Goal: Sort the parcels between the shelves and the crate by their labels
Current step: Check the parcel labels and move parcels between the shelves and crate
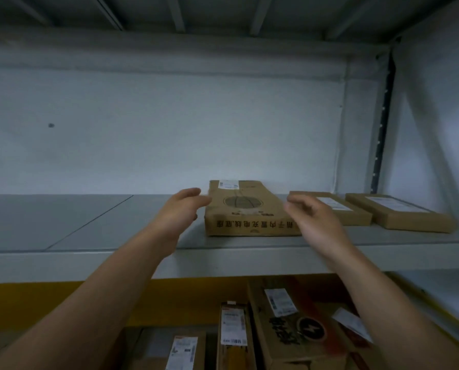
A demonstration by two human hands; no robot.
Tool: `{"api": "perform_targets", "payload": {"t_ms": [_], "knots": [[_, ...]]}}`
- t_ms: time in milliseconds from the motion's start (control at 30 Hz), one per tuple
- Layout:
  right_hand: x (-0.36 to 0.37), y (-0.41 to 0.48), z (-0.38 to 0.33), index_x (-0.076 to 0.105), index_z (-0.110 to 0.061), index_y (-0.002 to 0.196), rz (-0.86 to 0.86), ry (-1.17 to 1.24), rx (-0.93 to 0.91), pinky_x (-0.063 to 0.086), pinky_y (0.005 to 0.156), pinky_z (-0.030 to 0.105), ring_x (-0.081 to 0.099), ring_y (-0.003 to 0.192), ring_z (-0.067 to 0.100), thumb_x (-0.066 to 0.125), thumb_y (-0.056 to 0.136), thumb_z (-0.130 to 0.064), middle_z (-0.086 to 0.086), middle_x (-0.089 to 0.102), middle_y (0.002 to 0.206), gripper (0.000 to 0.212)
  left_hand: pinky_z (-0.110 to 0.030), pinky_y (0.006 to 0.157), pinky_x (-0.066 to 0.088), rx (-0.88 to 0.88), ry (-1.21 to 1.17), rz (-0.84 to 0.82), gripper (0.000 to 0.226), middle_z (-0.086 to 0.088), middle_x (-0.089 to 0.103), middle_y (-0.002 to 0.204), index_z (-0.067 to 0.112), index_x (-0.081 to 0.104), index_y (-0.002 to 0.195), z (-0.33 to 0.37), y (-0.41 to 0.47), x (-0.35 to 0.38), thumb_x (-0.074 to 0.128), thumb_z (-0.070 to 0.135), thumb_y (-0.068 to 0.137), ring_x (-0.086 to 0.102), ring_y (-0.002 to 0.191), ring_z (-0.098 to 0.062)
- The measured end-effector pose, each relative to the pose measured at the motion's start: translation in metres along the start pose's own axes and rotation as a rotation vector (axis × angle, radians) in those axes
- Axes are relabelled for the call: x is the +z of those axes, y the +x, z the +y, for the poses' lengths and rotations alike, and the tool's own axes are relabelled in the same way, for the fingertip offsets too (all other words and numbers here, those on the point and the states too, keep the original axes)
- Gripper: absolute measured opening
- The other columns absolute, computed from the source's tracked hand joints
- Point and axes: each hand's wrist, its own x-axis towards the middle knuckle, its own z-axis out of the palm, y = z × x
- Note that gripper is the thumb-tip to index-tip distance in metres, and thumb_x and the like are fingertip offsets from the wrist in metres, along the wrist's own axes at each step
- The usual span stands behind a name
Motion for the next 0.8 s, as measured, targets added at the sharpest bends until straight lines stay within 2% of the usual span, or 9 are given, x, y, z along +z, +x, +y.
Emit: {"api": "perform_targets", "payload": {"t_ms": [67, 133, 167, 233, 300, 467, 533, 633, 800], "knots": [[0.005, 0.002, 0.002, 0.057, -0.029, 0.128, -0.052, -0.04, 0.047, 0.04, 0.093, 0.033, 0.049, 0.113, 0.009, 0.053, 0.096, -0.044, -0.009, 0.056, 0.128, 0.036, -0.042, 0.112, 0.036, -0.076, 0.059, -0.001, 0.06, -0.005, 0.044, 0.147, 0.014, 0.04, 0.144, -0.003, 0.017, 0.002, 0.063, 0.03, 0.091, 0.044, 0.131, -0.024], [0.008, 0.004, 0.004, 0.058, -0.029, 0.129, -0.084, -0.067, 0.074, 0.038, 0.089, 0.03, 0.049, 0.108, 0.007, 0.053, 0.095, -0.044, -0.012, 0.055, 0.119, 0.037, -0.039, 0.11, 0.038, -0.13, 0.076, -0.022, 0.06, -0.007, 0.045, 0.146, 0.009, 0.039, 0.145, -0.003, 0.029, 0.006, 0.062, 0.027, 0.092, 0.045, 0.13, -0.025], [0.01, 0.006, 0.003, 0.059, -0.029, 0.128, -0.086, -0.076, 0.077, 0.037, 0.087, 0.029, 0.049, 0.106, 0.006, 0.053, 0.096, -0.043, -0.014, 0.055, 0.115, 0.036, -0.038, 0.105, 0.043, -0.146, 0.073, -0.045, 0.054, -0.007, 0.05, 0.141, 0.008, 0.043, 0.141, -0.003, 0.034, 0.007, 0.06, 0.026, 0.093, 0.05, 0.125, -0.025], [0.012, 0.006, 0.003, 0.061, -0.029, 0.123, -0.083, -0.075, 0.069, 0.037, 0.078, 0.023, 0.05, 0.096, 0.0, 0.053, 0.096, -0.042, -0.018, 0.056, 0.107, 0.031, -0.032, 0.084, 0.051, -0.18, 0.092, -0.094, 0.036, -0.008, 0.064, 0.123, 0.009, 0.056, 0.126, -0.003, 0.036, 0.009, 0.058, 0.027, 0.094, 0.061, 0.106, -0.021], [0.014, 0.007, 0.003, 0.063, -0.03, 0.117, -0.082, -0.07, 0.058, 0.036, 0.071, 0.018, 0.048, 0.09, -0.007, 0.053, 0.097, -0.04, -0.019, 0.058, 0.104, 0.025, -0.029, 0.072, 0.051, -0.189, 0.093, -0.099, 0.026, -0.009, 0.069, 0.108, 0.009, 0.061, 0.115, -0.004, 0.038, 0.006, 0.058, 0.026, 0.095, 0.065, 0.094, -0.022], [0.019, 0.014, 0.0, 0.065, -0.033, 0.111, -0.013, -0.036, 0.089, 0.04, 0.086, 0.03, 0.052, 0.103, 0.005, 0.055, 0.095, -0.041, -0.015, 0.059, 0.111, 0.02, -0.03, 0.069, 0.051, -0.188, 0.121, -0.111, 0.015, -0.012, 0.072, 0.093, 0.007, 0.062, 0.098, -0.007, 0.043, -0.01, 0.063, 0.019, 0.089, 0.068, 0.085, -0.025], [0.021, 0.019, -0.001, 0.066, -0.032, 0.108, -0.021, -0.005, 0.107, 0.043, 0.081, 0.028, 0.055, 0.1, 0.004, 0.055, 0.095, -0.041, -0.016, 0.062, 0.108, 0.019, -0.031, 0.068, 0.051, -0.183, 0.111, -0.115, 0.008, -0.012, 0.073, 0.087, 0.009, 0.061, 0.09, -0.01, 0.043, -0.02, 0.064, 0.016, 0.087, 0.069, 0.082, -0.026], [0.025, 0.028, -0.006, 0.066, -0.03, 0.104, -0.073, 0.018, 0.145, 0.041, 0.071, 0.024, 0.055, 0.091, 0.0, 0.055, 0.096, -0.038, -0.016, 0.062, 0.1, 0.015, -0.036, 0.073, 0.05, -0.192, 0.057, -0.121, 0.007, -0.017, 0.071, 0.087, 0.01, 0.056, 0.083, -0.011, 0.039, -0.037, 0.063, 0.011, 0.084, 0.067, 0.082, -0.031], [0.042, 0.044, -0.016, 0.067, -0.025, 0.108, -0.204, 0.0, 0.226, 0.045, 0.064, 0.026, 0.064, 0.088, 0.01, 0.057, 0.095, -0.039, -0.006, 0.07, 0.099, 0.021, -0.037, 0.07, 0.054, -0.232, -0.012, -0.145, 0.009, -0.021, 0.072, 0.092, 0.013, 0.057, 0.081, -0.01, 0.025, -0.06, 0.056, 0.011, 0.09, 0.069, 0.085, -0.035]]}}
